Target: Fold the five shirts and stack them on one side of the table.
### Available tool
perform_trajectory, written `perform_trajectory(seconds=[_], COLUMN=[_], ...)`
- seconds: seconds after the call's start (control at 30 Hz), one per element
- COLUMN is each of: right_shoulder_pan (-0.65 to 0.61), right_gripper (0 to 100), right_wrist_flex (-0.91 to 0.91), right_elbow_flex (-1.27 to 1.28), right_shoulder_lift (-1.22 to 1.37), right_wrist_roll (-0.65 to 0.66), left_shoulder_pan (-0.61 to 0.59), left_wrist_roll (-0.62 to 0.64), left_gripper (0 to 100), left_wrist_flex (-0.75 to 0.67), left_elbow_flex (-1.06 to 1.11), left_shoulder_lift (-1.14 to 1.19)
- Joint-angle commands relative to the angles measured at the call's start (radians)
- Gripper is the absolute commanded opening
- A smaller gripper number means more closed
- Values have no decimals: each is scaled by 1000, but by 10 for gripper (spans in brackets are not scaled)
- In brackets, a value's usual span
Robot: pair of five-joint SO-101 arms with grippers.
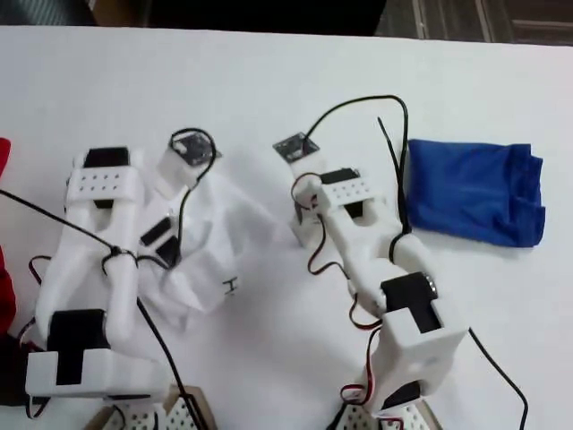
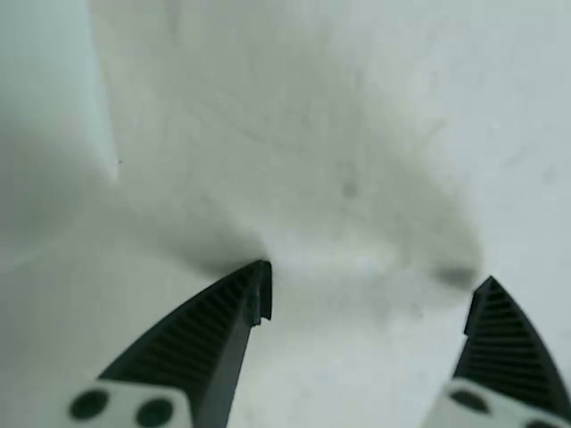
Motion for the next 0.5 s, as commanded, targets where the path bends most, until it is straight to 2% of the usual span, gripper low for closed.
perform_trajectory(seconds=[0.0, 0.2, 0.47], right_shoulder_pan=[12, 12, 12], right_gripper=[347, 347, 347], right_wrist_flex=[-33, -33, -33], right_elbow_flex=[0, 0, 0], right_shoulder_lift=[-1, -1, -1], right_wrist_roll=[-9, -9, -9], left_shoulder_pan=[-11, -55, -80], left_wrist_roll=[0, 5, 20], left_gripper=[237, 237, 237], left_wrist_flex=[-52, -150, -160], left_elbow_flex=[27, 31, 45], left_shoulder_lift=[-5, -5, -3])
